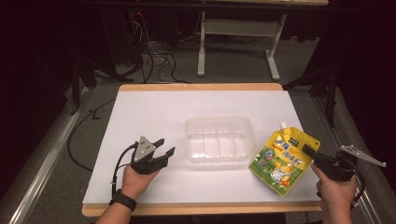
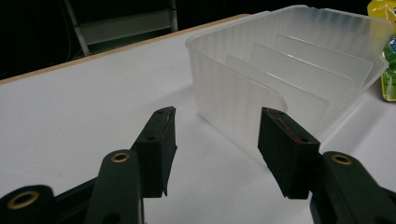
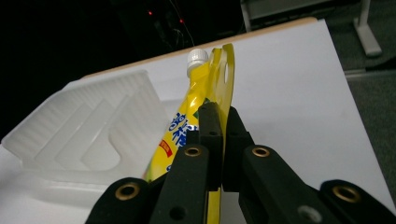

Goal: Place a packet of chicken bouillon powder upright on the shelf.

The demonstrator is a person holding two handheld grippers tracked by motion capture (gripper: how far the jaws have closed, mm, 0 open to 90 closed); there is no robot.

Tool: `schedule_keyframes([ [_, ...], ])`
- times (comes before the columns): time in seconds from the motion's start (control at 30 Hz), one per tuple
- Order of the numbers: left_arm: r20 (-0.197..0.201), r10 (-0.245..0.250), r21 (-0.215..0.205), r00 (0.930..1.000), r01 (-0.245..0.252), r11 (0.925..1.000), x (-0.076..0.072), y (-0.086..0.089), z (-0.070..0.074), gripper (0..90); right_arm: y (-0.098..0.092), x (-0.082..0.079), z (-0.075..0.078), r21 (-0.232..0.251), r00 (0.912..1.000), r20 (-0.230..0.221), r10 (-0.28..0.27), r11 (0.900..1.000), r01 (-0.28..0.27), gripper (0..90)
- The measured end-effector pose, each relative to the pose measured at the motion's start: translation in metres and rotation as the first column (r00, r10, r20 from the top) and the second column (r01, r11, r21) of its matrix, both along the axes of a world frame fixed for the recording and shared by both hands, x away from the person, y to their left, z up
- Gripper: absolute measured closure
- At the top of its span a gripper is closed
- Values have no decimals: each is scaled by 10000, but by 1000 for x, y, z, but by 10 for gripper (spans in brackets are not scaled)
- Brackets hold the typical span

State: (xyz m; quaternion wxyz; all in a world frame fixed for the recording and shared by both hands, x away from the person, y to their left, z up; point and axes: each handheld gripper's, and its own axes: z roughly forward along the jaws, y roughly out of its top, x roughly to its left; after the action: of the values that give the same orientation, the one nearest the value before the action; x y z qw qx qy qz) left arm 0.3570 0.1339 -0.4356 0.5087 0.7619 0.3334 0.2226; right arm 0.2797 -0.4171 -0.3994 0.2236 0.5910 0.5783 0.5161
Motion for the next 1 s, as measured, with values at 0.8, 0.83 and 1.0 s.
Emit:
schedule_keyframes([
  [0.8,-104,602,117,9981,-600,9981,-22,32,-3,457,29,24,43,-1345,9758,2162,-343,9888,645,900],
  [0.83,-140,633,101,9979,-631,9980,-24,34,-3,456,30,26,43,-1357,9747,2200,-394,9882,706,900],
  [1.0,-319,705,48,9970,-704,9975,-29,41,-4,445,34,37,42,-1591,9698,2411,-366,9843,768,900],
])
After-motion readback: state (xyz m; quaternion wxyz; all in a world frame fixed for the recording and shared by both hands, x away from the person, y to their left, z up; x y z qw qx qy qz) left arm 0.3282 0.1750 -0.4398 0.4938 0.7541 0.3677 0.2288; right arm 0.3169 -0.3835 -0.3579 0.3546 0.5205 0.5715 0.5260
